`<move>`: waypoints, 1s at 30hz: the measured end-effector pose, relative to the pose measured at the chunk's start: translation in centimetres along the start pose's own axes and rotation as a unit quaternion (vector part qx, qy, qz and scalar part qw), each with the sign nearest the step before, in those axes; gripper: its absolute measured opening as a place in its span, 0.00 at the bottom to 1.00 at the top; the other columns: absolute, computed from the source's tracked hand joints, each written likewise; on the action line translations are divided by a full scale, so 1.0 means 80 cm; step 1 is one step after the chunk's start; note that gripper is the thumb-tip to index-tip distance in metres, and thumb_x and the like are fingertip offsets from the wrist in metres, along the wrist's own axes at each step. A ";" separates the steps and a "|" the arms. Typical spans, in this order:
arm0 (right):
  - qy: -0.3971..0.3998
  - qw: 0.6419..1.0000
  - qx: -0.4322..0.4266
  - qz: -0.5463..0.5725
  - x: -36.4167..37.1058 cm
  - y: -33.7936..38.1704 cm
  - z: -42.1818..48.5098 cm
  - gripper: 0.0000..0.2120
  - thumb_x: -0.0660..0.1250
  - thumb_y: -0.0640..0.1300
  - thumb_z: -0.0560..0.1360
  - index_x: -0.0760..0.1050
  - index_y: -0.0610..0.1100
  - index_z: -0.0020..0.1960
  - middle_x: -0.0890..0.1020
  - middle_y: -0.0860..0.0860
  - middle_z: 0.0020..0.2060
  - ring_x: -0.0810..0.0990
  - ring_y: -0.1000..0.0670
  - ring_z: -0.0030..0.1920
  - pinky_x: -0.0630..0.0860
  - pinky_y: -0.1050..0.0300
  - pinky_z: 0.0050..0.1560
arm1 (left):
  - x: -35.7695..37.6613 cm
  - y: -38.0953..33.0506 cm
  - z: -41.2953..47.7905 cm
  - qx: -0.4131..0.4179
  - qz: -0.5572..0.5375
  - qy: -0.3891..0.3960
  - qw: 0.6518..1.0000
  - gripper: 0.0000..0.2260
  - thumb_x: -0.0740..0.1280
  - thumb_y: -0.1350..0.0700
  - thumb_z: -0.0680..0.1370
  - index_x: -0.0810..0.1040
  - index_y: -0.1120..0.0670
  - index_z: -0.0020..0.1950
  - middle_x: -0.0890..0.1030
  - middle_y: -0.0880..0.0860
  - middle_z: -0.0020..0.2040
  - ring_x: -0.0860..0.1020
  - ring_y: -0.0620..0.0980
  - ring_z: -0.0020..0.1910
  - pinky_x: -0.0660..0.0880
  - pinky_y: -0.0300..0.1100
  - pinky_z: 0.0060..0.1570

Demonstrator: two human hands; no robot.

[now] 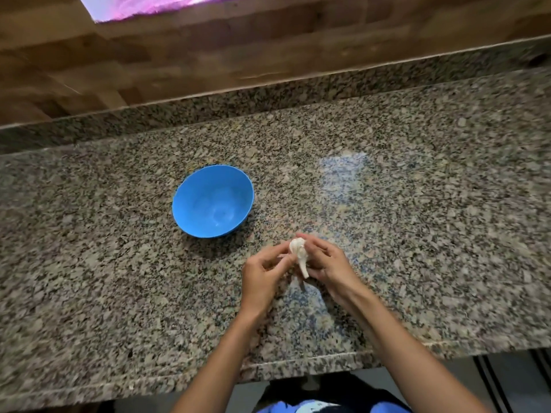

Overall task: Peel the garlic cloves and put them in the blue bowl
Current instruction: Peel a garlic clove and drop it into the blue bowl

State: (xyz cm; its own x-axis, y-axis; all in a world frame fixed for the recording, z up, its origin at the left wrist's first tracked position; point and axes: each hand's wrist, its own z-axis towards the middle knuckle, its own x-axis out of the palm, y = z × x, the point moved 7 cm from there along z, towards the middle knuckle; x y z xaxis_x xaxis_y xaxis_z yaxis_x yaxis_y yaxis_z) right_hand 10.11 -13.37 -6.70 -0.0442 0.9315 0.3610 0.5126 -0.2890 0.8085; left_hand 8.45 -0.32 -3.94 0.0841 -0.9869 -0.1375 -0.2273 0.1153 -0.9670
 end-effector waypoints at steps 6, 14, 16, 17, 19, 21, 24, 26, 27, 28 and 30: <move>-0.016 0.999 -0.017 -0.042 0.007 -0.004 0.002 0.09 0.64 0.41 0.76 0.79 0.48 0.54 0.83 0.52 0.52 0.81 0.50 0.53 0.78 0.56 0.51 | -0.008 -0.011 0.010 0.046 0.103 -0.011 0.994 0.13 0.72 0.60 0.73 0.81 0.54 0.57 0.83 0.42 0.44 0.82 0.39 0.41 0.77 0.32 0.41; -0.050 0.997 -0.044 -0.036 0.009 -0.006 -0.003 0.11 0.64 0.38 0.76 0.77 0.42 0.57 0.83 0.52 0.43 0.82 0.59 0.40 0.76 0.67 0.36 | 0.000 -0.019 0.018 0.136 0.261 0.018 0.956 0.12 0.72 0.50 0.73 0.82 0.53 0.54 0.83 0.49 0.42 0.80 0.44 0.39 0.78 0.42 0.41; -0.063 0.996 -0.043 -0.034 0.008 -0.007 -0.003 0.11 0.65 0.39 0.75 0.78 0.43 0.57 0.84 0.52 0.45 0.82 0.56 0.43 0.77 0.63 0.40 | 0.004 -0.022 0.020 0.146 0.274 0.028 0.950 0.10 0.71 0.50 0.73 0.82 0.54 0.51 0.82 0.49 0.41 0.79 0.45 0.38 0.78 0.44 0.39; -0.068 0.996 -0.041 -0.030 0.007 -0.008 -0.003 0.11 0.65 0.39 0.75 0.78 0.43 0.57 0.84 0.51 0.46 0.82 0.54 0.45 0.77 0.60 0.43 | 0.007 -0.023 0.020 0.155 0.282 0.029 0.946 0.09 0.70 0.51 0.74 0.82 0.54 0.50 0.82 0.50 0.40 0.79 0.46 0.38 0.78 0.44 0.39; -0.077 0.996 -0.034 -0.024 0.007 -0.009 -0.001 0.10 0.65 0.40 0.75 0.79 0.44 0.56 0.84 0.48 0.48 0.81 0.49 0.49 0.77 0.54 0.50 | 0.011 -0.024 0.021 0.168 0.301 0.030 0.938 0.08 0.69 0.53 0.75 0.82 0.55 0.51 0.81 0.51 0.41 0.78 0.47 0.38 0.78 0.45 0.40; -0.081 0.996 -0.025 -0.016 0.006 -0.009 -0.002 0.09 0.64 0.40 0.76 0.79 0.44 0.55 0.83 0.45 0.49 0.80 0.45 0.51 0.75 0.49 0.55 | 0.011 -0.023 0.023 0.166 0.309 0.040 0.936 0.10 0.69 0.54 0.76 0.81 0.55 0.54 0.82 0.52 0.44 0.79 0.47 0.40 0.78 0.43 0.42; -0.054 0.998 -0.006 0.019 0.001 -0.007 -0.003 0.10 0.62 0.39 0.77 0.78 0.41 0.55 0.82 0.40 0.51 0.81 0.42 0.52 0.78 0.48 0.54 | 0.007 -0.014 0.029 0.098 0.210 0.109 0.967 0.13 0.70 0.56 0.75 0.80 0.53 0.60 0.82 0.49 0.51 0.80 0.40 0.42 0.79 0.36 0.45; -0.022 0.999 0.001 0.024 0.003 -0.006 -0.005 0.11 0.59 0.40 0.78 0.77 0.40 0.57 0.81 0.40 0.52 0.81 0.43 0.50 0.79 0.49 0.53 | 0.005 -0.006 0.032 0.055 0.145 0.147 0.977 0.15 0.72 0.57 0.73 0.80 0.51 0.60 0.81 0.47 0.54 0.80 0.41 0.45 0.79 0.39 0.47; -0.017 0.999 0.006 0.026 0.004 -0.007 -0.006 0.12 0.57 0.40 0.79 0.76 0.40 0.58 0.81 0.41 0.51 0.82 0.45 0.48 0.79 0.50 0.52 | 0.004 -0.002 0.033 0.042 0.126 0.154 0.979 0.16 0.73 0.57 0.72 0.81 0.51 0.59 0.82 0.47 0.54 0.81 0.43 0.46 0.80 0.42 0.49; -0.016 0.999 0.013 0.029 0.004 -0.009 -0.006 0.12 0.55 0.41 0.80 0.75 0.40 0.58 0.81 0.42 0.51 0.81 0.46 0.46 0.80 0.51 0.51 | 0.004 0.001 0.033 0.031 0.107 0.155 0.982 0.16 0.73 0.58 0.71 0.81 0.51 0.58 0.82 0.46 0.53 0.81 0.45 0.48 0.80 0.45 0.50; -0.004 0.999 0.030 0.030 0.011 -0.016 -0.007 0.14 0.54 0.43 0.81 0.71 0.38 0.60 0.79 0.41 0.52 0.80 0.46 0.48 0.78 0.49 0.52 | 0.005 0.003 0.030 0.017 0.087 0.144 0.986 0.16 0.74 0.58 0.70 0.81 0.50 0.57 0.83 0.46 0.52 0.81 0.45 0.49 0.80 0.46 0.51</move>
State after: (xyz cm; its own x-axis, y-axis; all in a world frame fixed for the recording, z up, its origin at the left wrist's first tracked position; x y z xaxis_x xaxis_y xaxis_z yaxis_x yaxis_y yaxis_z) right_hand 8.94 -12.33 -7.14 -0.0045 0.9149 0.4035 0.5649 -0.3307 0.7560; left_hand 10.78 -0.40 -4.71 -0.2335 -0.9422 -0.2401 -0.1800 0.2845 -0.9416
